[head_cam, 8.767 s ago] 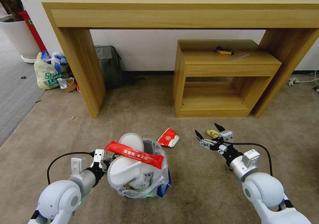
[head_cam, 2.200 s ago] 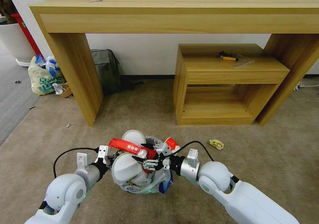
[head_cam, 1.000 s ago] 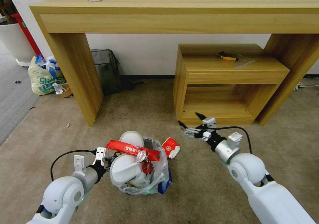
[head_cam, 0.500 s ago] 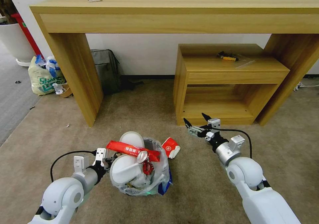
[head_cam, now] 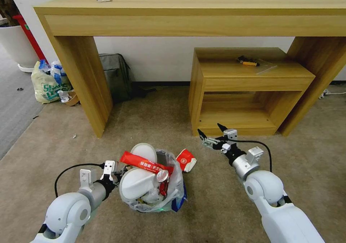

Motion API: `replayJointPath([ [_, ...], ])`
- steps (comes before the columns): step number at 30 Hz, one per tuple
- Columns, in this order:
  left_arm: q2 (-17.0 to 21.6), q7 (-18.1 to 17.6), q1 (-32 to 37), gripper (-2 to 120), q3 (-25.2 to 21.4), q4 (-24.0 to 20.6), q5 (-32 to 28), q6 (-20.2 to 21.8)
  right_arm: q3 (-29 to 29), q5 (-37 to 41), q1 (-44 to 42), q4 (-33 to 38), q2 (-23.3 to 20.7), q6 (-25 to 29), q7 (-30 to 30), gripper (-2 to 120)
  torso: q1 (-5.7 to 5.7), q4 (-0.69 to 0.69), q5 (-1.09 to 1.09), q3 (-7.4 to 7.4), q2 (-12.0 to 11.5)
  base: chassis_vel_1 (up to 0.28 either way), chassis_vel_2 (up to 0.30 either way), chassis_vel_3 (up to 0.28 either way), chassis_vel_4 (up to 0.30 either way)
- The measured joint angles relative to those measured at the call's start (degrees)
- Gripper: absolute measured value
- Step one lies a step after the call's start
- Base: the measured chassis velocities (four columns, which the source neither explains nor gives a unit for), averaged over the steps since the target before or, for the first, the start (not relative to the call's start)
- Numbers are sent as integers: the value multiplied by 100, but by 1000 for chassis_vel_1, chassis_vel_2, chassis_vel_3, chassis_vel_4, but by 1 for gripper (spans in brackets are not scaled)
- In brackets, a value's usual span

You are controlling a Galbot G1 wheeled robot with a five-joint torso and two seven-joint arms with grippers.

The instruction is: Pick up the trash bin and place the garbage on the floor into it.

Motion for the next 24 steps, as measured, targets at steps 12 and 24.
replayJointPath([
  [12, -5, 19, -23, 0, 18, 19, 7, 0, -25, 13, 22, -48, 7, -6, 3, 100, 0, 0, 0, 0, 0, 64, 70, -61, -67],
  [24, -19, 81, -7, 0, -9, 18, 33, 0, -137, 27, 54, -87, 92, -21, 7, 100, 0, 0, 1, 0, 0, 8, 33, -10, -34],
])
